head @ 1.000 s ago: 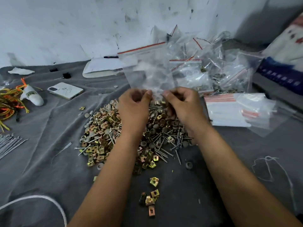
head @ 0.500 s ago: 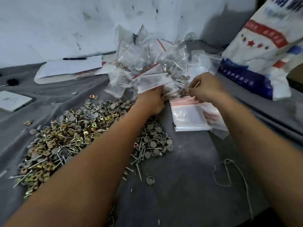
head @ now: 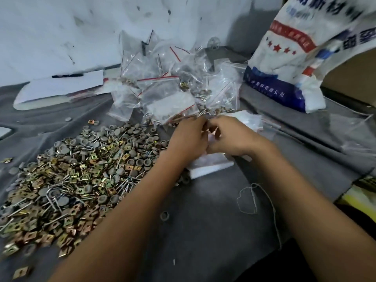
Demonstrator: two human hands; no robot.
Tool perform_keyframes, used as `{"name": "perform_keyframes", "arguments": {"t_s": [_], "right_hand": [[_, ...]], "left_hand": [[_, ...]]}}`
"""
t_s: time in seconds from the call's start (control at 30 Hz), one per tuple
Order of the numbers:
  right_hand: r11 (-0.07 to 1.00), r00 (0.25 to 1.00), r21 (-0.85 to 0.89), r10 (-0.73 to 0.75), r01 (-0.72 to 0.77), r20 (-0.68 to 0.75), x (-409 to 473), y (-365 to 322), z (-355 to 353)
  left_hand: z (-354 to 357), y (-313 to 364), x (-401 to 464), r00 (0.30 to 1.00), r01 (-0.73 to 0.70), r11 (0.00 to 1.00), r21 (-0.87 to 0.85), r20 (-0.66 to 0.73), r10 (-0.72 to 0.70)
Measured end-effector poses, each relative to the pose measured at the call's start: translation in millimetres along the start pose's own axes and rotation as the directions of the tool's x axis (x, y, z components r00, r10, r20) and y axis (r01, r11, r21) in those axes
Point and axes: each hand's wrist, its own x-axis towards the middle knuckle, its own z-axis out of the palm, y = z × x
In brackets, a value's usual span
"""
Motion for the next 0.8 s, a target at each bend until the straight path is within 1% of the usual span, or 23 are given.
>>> {"name": "perform_keyframes", "arguments": {"t_s": [0.03, 0.07, 0.1, 0.13, 0.17, 0.2, 0.23, 0.27, 0.33, 0.4, 0.43, 0.5, 0.53, 0.63, 0.7, 0.73, 0.77, 0.8], "right_hand": [[0.996, 0.995, 0.071, 0.065, -0.059, -0.077, -2.5, 7.5, -4.1], [0.982, 0.970, 0.121, 0.163, -0.143, -0.178, -5.6, 18.0, -8.0], [0.961, 0.916, 0.116, 0.274, -0.250, -0.292, -8.0, 30.5, -12.3], [0.924, 0.842, 0.035, 0.362, -0.380, -0.401, -9.8, 43.9, -16.1], [0.860, 0.780, -0.063, 0.426, -0.507, -0.459, -12.4, 57.1, -19.6], [0.790, 0.740, -0.126, 0.489, -0.600, -0.461, -14.7, 66.3, -21.5], [0.744, 0.721, -0.145, 0.550, -0.652, -0.423, -16.7, 70.9, -21.9], [0.735, 0.719, -0.130, 0.584, -0.665, -0.378, -17.5, 73.8, -21.3], [0.781, 0.747, -0.079, 0.555, -0.620, -0.366, -15.8, 76.8, -20.1], [0.844, 0.761, 0.018, 0.492, -0.536, -0.422, -14.8, 74.8, -17.1], [0.859, 0.745, 0.119, 0.494, -0.498, -0.449, -15.2, 73.6, -16.5], [0.845, 0.687, 0.349, 0.534, -0.406, -0.493, -16.7, 72.9, -15.6], [0.838, 0.658, 0.407, 0.541, -0.365, -0.524, -17.7, 72.1, -16.7], [0.845, 0.591, 0.466, 0.522, -0.263, -0.615, -20.9, 67.2, -25.1], [0.864, 0.515, 0.484, 0.480, -0.137, -0.711, -23.5, 58.3, -36.2], [0.893, 0.466, 0.444, 0.426, -0.078, -0.775, -24.8, 51.2, -41.7], [0.928, 0.432, 0.372, 0.348, -0.032, -0.832, -25.9, 41.7, -46.7], [0.961, 0.430, 0.276, 0.247, 0.005, -0.868, -26.1, 32.0, -49.9]], "left_hand": [[3.1, -1.6, -2.7, 1.000, 0.012, 1.000, 0.019, 0.010, -0.012], [5.8, -3.4, -5.0, 0.999, 0.024, 0.998, 0.054, 0.022, -0.025], [8.0, -4.8, -6.7, 0.999, 0.033, 0.994, 0.103, 0.039, -0.037], [9.3, -4.5, -8.2, 0.997, 0.039, 0.987, 0.155, 0.053, -0.048], [10.2, -2.7, -9.4, 0.997, 0.043, 0.980, 0.193, 0.050, -0.054], [11.3, 0.4, -10.2, 0.998, 0.037, 0.978, 0.206, 0.037, -0.045], [12.9, 4.2, -10.8, 0.999, 0.013, 0.981, 0.193, 0.034, -0.019], [15.8, 8.9, -11.5, 0.998, -0.030, 0.986, 0.166, 0.062, 0.020], [25.1, 18.1, -10.7, 0.981, -0.116, 0.982, 0.150, 0.170, 0.090], [34.6, 19.3, -7.7, 0.969, -0.119, 0.972, 0.200, 0.237, 0.070], [37.2, 17.7, -5.6, 0.970, -0.097, 0.971, 0.219, 0.238, 0.044], [39.2, 13.3, 1.1, 0.976, -0.060, 0.970, 0.234, 0.218, 0.008], [40.1, 11.1, 4.6, 0.979, -0.046, 0.970, 0.237, 0.206, -0.004], [42.4, 7.0, 10.8, 0.985, -0.011, 0.973, 0.230, 0.168, -0.029], [45.1, 7.7, 12.5, 0.987, 0.001, 0.974, 0.226, 0.159, -0.038], [45.4, 10.2, 13.8, 0.986, 0.005, 0.977, 0.211, 0.159, -0.039], [45.1, 14.9, 16.3, 0.986, 0.011, 0.987, 0.157, 0.160, -0.036], [44.1, 20.7, 19.3, 0.988, 0.032, 0.999, 0.021, 0.149, -0.035]]}}
